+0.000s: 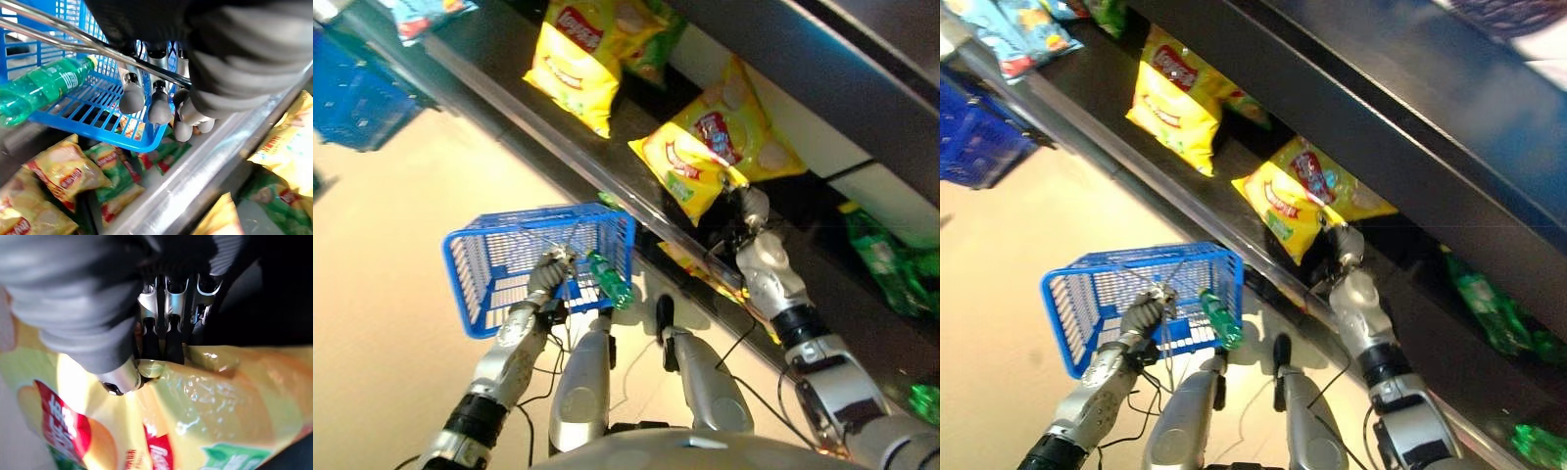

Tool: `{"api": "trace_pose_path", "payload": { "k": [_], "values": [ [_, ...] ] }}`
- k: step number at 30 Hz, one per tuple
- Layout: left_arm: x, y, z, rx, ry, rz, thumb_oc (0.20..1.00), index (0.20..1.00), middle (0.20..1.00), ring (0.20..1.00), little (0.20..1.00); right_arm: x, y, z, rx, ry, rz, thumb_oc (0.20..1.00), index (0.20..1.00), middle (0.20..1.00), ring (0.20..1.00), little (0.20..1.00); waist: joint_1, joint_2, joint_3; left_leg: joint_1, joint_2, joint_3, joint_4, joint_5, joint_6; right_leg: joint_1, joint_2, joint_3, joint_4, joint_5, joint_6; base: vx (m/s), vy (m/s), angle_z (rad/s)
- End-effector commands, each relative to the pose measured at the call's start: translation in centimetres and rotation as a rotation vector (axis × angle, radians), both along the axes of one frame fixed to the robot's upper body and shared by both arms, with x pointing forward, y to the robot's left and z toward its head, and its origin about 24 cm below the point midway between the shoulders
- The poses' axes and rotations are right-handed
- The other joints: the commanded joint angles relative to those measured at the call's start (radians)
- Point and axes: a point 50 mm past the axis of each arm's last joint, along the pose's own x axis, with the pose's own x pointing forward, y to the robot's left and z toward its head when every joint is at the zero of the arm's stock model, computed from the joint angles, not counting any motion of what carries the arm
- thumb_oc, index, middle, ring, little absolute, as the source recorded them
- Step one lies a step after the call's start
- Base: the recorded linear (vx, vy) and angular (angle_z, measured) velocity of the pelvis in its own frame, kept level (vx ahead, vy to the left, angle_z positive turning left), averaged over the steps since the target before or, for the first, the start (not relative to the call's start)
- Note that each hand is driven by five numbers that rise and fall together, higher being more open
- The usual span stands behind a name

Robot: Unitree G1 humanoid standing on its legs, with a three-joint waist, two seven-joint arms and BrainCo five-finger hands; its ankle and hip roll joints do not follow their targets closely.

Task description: Pick up the snacks into the basket

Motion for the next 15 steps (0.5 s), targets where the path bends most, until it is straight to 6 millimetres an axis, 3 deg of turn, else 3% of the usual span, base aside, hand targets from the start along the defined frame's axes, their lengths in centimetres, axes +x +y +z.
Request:
{"api": "trace_pose_path", "payload": {
  "k": [1, 6, 7, 8, 9, 10, 11, 14, 15],
  "values": [
    [-0.8, -0.7, 2.2, -0.067, -0.161, -0.040, 0.200, 0.200, 0.200, 0.200, 0.200, -1.1, -0.1, 1.2, -0.049, -0.122, 0.015, 0.200, 0.200, 0.200, 0.200, 0.200, 0.031, -0.041, -0.207, -0.066, -0.053, -0.141, 0.028, -0.031, -0.044, 0.202, -0.060, 0.037, -0.237, 0.113, 0.014, -0.11, -0.143, -0.60],
    [-1.5, -0.3, 1.3, -0.086, -0.124, -0.015, 0.200, 0.200, 0.200, 0.200, 0.200, -2.0, -0.5, 0.3, -0.089, -0.093, 0.026, 0.200, 0.200, 0.200, 0.200, 0.200, 0.021, -0.033, -0.255, -0.090, -0.009, -0.120, 0.059, -0.004, -0.065, 0.249, -0.106, 0.115, -0.227, 0.178, 0.045, -0.14, -0.190, -0.95],
    [-1.6, -0.3, 1.1, -0.093, -0.121, -0.007, 0.200, 0.200, 0.200, 0.200, 0.200, -2.3, -0.5, 0.2, -0.111, -0.092, 0.036, 0.200, 0.200, 0.200, 0.200, 0.200, 0.001, -0.020, -0.266, -0.101, 0.019, -0.125, 0.060, 0.024, -0.081, 0.258, -0.072, 0.184, -0.226, 0.095, 0.036, -0.11, -0.155, -0.74],
    [-1.6, -0.3, 1.1, -0.093, -0.121, -0.007, 0.200, 0.200, 0.200, 0.200, 0.200, -2.3, -0.5, 0.2, -0.111, -0.092, 0.036, 0.200, 0.200, 0.200, 0.200, 0.200, 0.001, -0.020, -0.266, -0.101, 0.019, -0.124, 0.060, 0.024, -0.081, 0.257, -0.071, 0.184, -0.225, 0.094, 0.036, -0.16, -0.353, -0.49],
    [-1.5, -0.2, 1.3, -0.097, -0.129, 0.002, 0.200, 0.200, 0.200, 0.200, 0.200, -2.6, -0.7, 0.2, -0.118, -0.101, 0.041, 0.200, 0.200, 0.200, 0.200, 0.200, -0.019, 0.012, -0.267, -0.084, 0.060, -0.146, 0.032, 0.077, -0.104, 0.245, 0.003, 0.199, -0.188, -0.073, -0.013, -0.06, -0.203, -0.18],
    [-1.5, -0.2, 1.3, -0.098, -0.129, 0.002, 0.200, 0.200, 0.200, 0.200, 0.200, -2.6, -0.7, 0.2, -0.119, -0.100, 0.041, 0.200, 0.200, 0.200, 0.200, 0.200, -0.020, 0.013, -0.265, -0.082, 0.060, -0.148, 0.030, 0.079, -0.105, 0.245, 0.004, 0.197, -0.183, -0.076, -0.014, -0.21, -0.443, 0.05],
    [-1.7, -0.3, 1.0, -0.117, -0.122, 0.020, 0.200, 0.200, 0.200, 0.200, 0.200, -2.8, -0.8, 0.3, -0.146, -0.109, 0.053, 0.200, 0.200, 0.200, 0.200, 0.200, -0.035, 0.040, -0.256, -0.064, 0.098, -0.171, -0.024, 0.126, -0.128, 0.228, 0.046, 0.165, -0.148, -0.147, -0.035, -0.16, -0.249, 0.12],
    [-1.9, -0.6, 0.5, -0.146, -0.106, 0.029, 0.200, 0.200, 0.200, 0.200, 0.200, -3.4, -1.4, 0.4, -0.184, -0.119, 0.061, 0.200, 0.200, 0.200, 0.200, 0.200, -0.063, 0.062, -0.244, -0.044, 0.133, -0.174, -0.097, 0.145, -0.148, 0.213, 0.090, 0.143, -0.124, -0.168, -0.056, -0.22, -0.385, -0.01],
    [-2.3, -1.3, -0.2, -0.170, -0.079, 0.013, 0.200, 0.200, 0.200, 0.200, 0.200, -4.0, -2.2, 0.2, -0.224, -0.111, 0.048, 0.200, 0.200, 0.200, 0.200, 0.200, -0.086, 0.073, -0.235, -0.024, 0.134, -0.158, -0.127, 0.123, -0.145, 0.215, 0.092, 0.118, -0.126, -0.158, -0.058, -0.21, -0.353, -0.01]
  ]
}}
